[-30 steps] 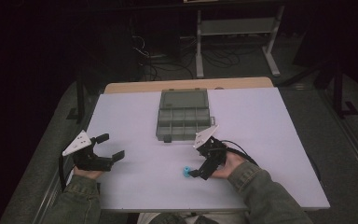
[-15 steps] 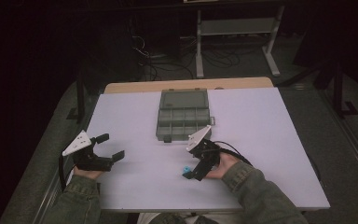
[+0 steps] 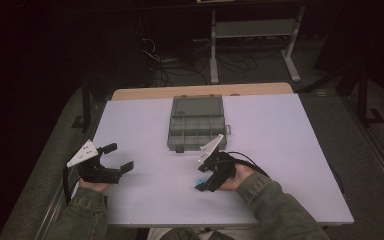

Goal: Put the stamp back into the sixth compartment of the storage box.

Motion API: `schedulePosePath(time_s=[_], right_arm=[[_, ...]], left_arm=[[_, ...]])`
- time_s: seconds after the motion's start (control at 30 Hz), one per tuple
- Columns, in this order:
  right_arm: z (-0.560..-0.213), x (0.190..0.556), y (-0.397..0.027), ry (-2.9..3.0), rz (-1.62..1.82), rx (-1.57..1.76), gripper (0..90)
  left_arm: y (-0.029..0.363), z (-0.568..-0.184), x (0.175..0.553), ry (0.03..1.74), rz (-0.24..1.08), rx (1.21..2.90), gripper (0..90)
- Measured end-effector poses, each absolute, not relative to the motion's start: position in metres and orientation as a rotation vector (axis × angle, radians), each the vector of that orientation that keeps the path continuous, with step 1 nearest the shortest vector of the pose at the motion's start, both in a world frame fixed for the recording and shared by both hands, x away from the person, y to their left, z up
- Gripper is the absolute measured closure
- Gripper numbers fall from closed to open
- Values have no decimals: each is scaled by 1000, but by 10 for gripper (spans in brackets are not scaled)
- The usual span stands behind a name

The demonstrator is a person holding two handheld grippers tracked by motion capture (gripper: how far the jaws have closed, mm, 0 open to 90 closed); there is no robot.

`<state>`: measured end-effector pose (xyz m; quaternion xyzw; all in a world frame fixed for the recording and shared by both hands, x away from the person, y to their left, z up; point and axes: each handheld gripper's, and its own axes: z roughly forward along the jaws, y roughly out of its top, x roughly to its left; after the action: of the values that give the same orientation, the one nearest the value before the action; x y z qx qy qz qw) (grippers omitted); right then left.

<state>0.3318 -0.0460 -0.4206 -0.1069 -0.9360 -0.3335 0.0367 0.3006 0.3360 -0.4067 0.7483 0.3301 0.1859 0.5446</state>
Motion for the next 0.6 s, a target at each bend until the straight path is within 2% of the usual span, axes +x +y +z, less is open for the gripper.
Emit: schedulePosePath(time_s=[0.23, 0.4, 0.47, 0.6], right_arm=[[-421, 330, -45, -2895, -1013, -307, 466], [-421, 329, -45, -2893, -990, -272, 649], [-421, 329, -45, -2899, -986, -265, 693], [-420, 328, -45, -2901, -993, -269, 704]], left_arm=[[336, -407, 301, 783, 441, 1776, 0], [336, -407, 301, 784, 442, 1775, 0], [336, -407, 301, 783, 442, 1775, 0], [336, -407, 301, 783, 443, 1773, 0]])
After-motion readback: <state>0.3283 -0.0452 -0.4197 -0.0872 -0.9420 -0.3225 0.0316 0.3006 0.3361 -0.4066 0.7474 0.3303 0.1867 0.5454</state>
